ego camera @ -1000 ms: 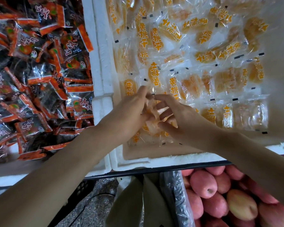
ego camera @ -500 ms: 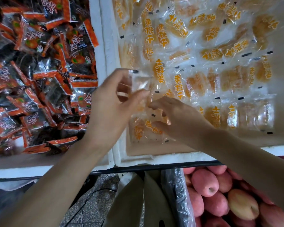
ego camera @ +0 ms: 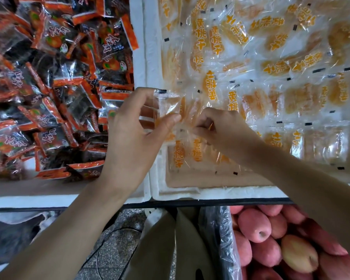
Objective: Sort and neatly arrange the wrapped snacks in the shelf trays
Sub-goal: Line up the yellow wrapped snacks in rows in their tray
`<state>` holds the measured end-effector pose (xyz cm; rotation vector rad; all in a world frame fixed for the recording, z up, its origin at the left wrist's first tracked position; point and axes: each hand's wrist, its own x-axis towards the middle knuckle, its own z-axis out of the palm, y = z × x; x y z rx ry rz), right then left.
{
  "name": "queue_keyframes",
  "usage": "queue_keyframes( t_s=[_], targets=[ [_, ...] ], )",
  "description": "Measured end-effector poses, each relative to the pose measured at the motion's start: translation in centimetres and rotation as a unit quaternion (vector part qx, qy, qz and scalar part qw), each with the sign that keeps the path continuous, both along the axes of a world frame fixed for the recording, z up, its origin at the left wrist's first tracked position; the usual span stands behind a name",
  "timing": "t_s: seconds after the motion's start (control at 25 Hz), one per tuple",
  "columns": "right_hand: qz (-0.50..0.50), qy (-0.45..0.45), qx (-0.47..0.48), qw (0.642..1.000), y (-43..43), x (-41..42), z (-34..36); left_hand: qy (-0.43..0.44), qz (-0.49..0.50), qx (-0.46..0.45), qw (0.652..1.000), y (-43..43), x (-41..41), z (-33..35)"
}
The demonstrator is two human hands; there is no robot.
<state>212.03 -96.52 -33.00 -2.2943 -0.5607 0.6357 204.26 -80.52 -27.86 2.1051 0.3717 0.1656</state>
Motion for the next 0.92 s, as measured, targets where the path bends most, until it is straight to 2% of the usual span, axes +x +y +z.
queue_keyframes(
  t_s=[0.32, 0.4, 0.48, 0.56, 0.6, 0.68, 0.76, 0.92],
  targets=[
    [0.0, 0.004, -0.002, 1.0, 0.4, -0.1, -0.5, -0.015, 0.009, -0.022, 1.0, 0.1, 0.0, -0.1],
    [0.033, 0.004, -0.014, 0.999, 0.9, -0.5, -0.7, -0.012, 0.018, -0.035, 0.999, 0.1, -0.1, -0.3],
    [0.098, -0.011, -0.083, 0.992, 1.3, -0.5, -1.0, -0.011, 0.024, -0.054, 0.998, 0.0, -0.1, -0.3],
    [0.14, -0.108, -0.146, 0.973, 1.5, -0.4, -0.9, -0.012, 0.022, -0.06, 0.998, -0.1, -0.2, -0.3],
    [0.154, -0.194, -0.149, 0.957, 1.3, -0.5, -1.0, -0.012, 0.022, -0.061, 0.998, -0.2, -0.2, -0.4],
    [0.158, -0.281, -0.141, 0.936, 0.9, -1.0, -0.9, -0.008, 0.02, -0.065, 0.998, -0.2, -0.2, -0.5],
    [0.176, -0.303, -0.163, 0.922, 0.5, -1.1, -1.1, 0.001, 0.016, -0.073, 0.997, -0.3, -0.4, -0.6],
    [0.208, -0.283, -0.216, 0.911, 0.7, -0.7, -0.9, 0.009, 0.004, -0.075, 0.997, -0.8, -0.7, -0.8]
  ],
)
